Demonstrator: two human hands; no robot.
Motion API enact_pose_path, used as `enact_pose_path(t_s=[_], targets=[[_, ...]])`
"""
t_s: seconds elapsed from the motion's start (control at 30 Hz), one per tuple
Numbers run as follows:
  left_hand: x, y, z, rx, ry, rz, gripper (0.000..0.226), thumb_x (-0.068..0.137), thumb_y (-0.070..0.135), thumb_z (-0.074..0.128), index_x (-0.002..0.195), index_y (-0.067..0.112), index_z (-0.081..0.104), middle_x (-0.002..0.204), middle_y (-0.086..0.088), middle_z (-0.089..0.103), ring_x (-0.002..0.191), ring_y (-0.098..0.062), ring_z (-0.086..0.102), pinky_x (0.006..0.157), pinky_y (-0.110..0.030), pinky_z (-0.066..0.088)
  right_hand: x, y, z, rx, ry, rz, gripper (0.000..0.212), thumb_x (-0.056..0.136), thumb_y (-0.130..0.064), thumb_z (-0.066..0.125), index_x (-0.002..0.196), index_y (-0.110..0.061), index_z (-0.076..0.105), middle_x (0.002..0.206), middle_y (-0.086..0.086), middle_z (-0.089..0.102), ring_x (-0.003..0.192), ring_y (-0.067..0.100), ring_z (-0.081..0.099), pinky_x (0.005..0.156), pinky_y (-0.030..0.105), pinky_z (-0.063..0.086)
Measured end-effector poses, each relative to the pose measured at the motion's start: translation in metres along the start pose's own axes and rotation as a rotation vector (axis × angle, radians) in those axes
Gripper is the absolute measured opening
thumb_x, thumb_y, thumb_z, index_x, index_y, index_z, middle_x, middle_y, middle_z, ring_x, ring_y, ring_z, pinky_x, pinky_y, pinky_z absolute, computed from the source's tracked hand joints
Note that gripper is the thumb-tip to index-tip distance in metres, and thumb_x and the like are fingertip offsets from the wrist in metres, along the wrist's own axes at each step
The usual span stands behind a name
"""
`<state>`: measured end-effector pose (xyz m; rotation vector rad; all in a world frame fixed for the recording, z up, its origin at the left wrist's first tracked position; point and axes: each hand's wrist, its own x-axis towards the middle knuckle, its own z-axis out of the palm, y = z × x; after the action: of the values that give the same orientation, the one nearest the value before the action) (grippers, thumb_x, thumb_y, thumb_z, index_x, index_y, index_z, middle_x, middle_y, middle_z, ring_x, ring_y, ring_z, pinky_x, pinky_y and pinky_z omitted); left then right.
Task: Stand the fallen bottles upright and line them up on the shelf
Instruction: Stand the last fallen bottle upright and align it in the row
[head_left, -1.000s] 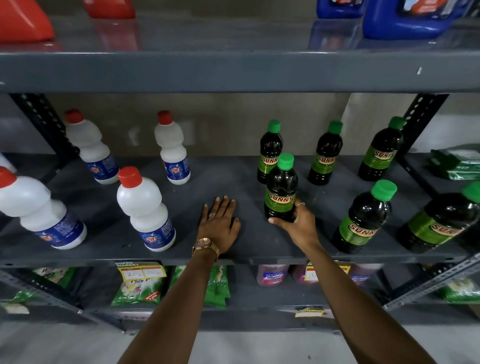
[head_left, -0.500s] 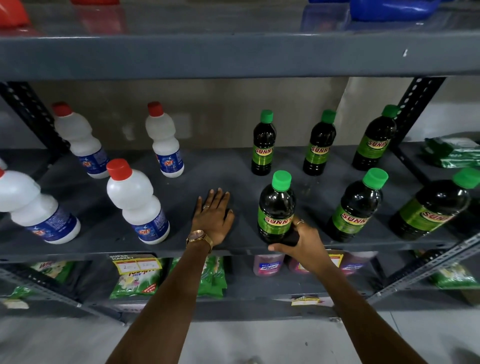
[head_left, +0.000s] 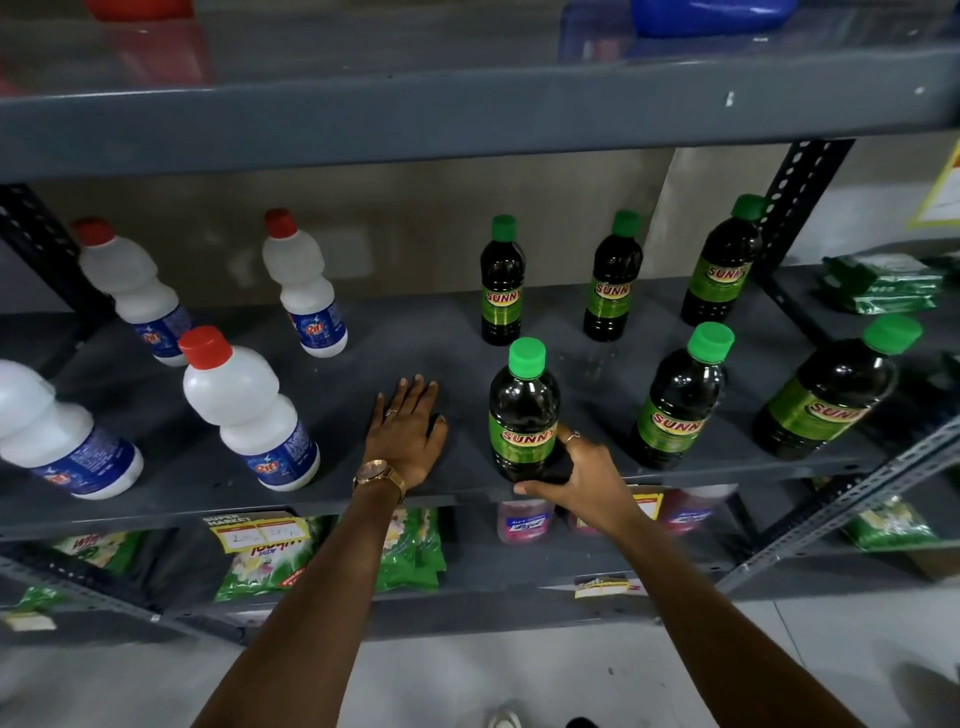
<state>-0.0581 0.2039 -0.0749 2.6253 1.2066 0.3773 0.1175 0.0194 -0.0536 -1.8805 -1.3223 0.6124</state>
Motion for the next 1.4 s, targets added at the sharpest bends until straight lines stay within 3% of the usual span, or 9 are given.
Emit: enact_pose_path(t_s=[0.13, 0.3, 0.43, 0.57, 0.7, 0.77, 1.03, 1.2, 1.4], targets=[[-0.025, 0.015, -0.005, -0.232, 0.167, -0.113, 0.053, 0.092, 0.028, 0.047, 0.139, 0.007, 0.032, 0.147, -0.017, 0.033, 0.139, -0.028, 0.022, 0.115, -0.044, 0.014, -0.024, 0.006, -0.006, 0.214, 0.051, 0.034, 0.095, 0.053, -0.050, 0.086, 0.137, -0.023, 0.050, 0.131, -0.013, 0.056, 0.119, -0.002, 0.053, 0.098, 0.012, 0.040], [-0.119, 0.105, -0.011, -0.474, 0.605, -0.127, 0.043, 0.088, 0.028, 0.046, 0.124, 0.004, 0.046, 0.123, -0.019, 0.054, 0.115, -0.025, 0.045, 0.101, -0.017, 0.026, -0.096, 0.040, -0.048, 0.238, 0.668, 0.077, 0.033, 0.070, -0.054, 0.073, 0.089, -0.030, 0.059, 0.090, -0.005, 0.062, 0.083, 0.006, 0.060, 0.074, 0.023, 0.048], [-0.144, 0.192, 0.005, -0.547, 0.339, 0.209, 0.044, 0.089, 0.040, 0.046, 0.126, 0.017, 0.043, 0.119, -0.009, 0.056, 0.114, -0.010, 0.043, 0.098, -0.017, 0.032, -0.107, 0.083, -0.110, 0.327, 0.975, 0.123, 0.053, 0.072, -0.020, 0.082, 0.112, -0.020, 0.048, 0.113, 0.013, 0.047, 0.099, -0.003, 0.053, 0.089, 0.019, 0.047], [-0.098, 0.246, 0.034, -0.668, 0.242, 0.076, 0.075, 0.080, 0.047, 0.059, 0.141, 0.020, 0.024, 0.145, -0.002, 0.035, 0.133, -0.012, 0.028, 0.108, -0.028, 0.026, -0.085, 0.118, -0.157, 0.230, 0.681, 0.230, 0.099, 0.062, -0.044, 0.085, 0.142, -0.014, 0.035, 0.142, 0.008, 0.046, 0.130, 0.018, 0.044, 0.110, 0.034, 0.035], [-0.056, 0.263, 0.064, -0.525, 0.246, -0.083, 0.091, 0.070, 0.061, 0.061, 0.139, 0.013, 0.028, 0.142, -0.012, 0.043, 0.136, -0.023, 0.028, 0.114, -0.028, -0.010, -0.068, 0.140, -0.161, 0.140, 0.637, 0.253, 0.097, 0.055, -0.067, 0.076, 0.130, -0.014, 0.047, 0.130, 0.013, 0.058, 0.127, 0.037, 0.047, 0.105, 0.054, 0.038], [-0.050, 0.267, 0.076, -0.490, 0.275, -0.103, 0.083, 0.071, 0.063, 0.058, 0.133, 0.013, 0.037, 0.133, -0.009, 0.053, 0.130, -0.018, 0.038, 0.113, -0.029, -0.015, -0.068, 0.143, -0.158, 0.134, 0.649, 0.253, 0.090, 0.061, -0.059, 0.075, 0.130, -0.007, 0.047, 0.131, 0.019, 0.056, 0.131, 0.041, 0.040, 0.105, 0.056, 0.035], [-0.047, 0.267, 0.090, -0.575, 0.414, -0.224, 0.065, 0.065, 0.053, 0.067, 0.110, 0.008, 0.053, 0.103, -0.004, 0.065, 0.112, -0.022, 0.051, 0.114, -0.023, 0.007, -0.070, 0.157, -0.157, 0.120, 0.614, 0.170, 0.079, 0.073, -0.036, 0.079, 0.136, -0.005, 0.044, 0.140, 0.013, 0.052, 0.143, 0.035, 0.021, 0.116, 0.048, 0.020], [-0.050, 0.266, 0.091, -0.634, 0.413, -0.246, 0.074, 0.060, 0.059, 0.068, 0.117, 0.014, 0.051, 0.119, -0.001, 0.060, 0.130, -0.015, 0.024, 0.113, -0.043, 0.018, -0.069, 0.160, -0.159, 0.122, 0.601, 0.149, 0.079, 0.070, -0.040, 0.079, 0.133, -0.005, 0.047, 0.131, 0.011, 0.058, 0.140, 0.039, 0.026, 0.115, 0.047, 0.020], [-0.055, 0.268, 0.083, -0.636, 0.343, -0.263, 0.081, 0.056, 0.065, 0.065, 0.117, 0.012, 0.052, 0.123, -0.006, 0.059, 0.132, -0.025, 0.027, 0.111, -0.050, 0.023, -0.073, 0.151, -0.161, 0.133, 0.595, 0.162, 0.081, 0.070, -0.036, 0.081, 0.134, -0.001, 0.046, 0.132, 0.015, 0.058, 0.139, 0.039, 0.029, 0.117, 0.049, 0.018]])
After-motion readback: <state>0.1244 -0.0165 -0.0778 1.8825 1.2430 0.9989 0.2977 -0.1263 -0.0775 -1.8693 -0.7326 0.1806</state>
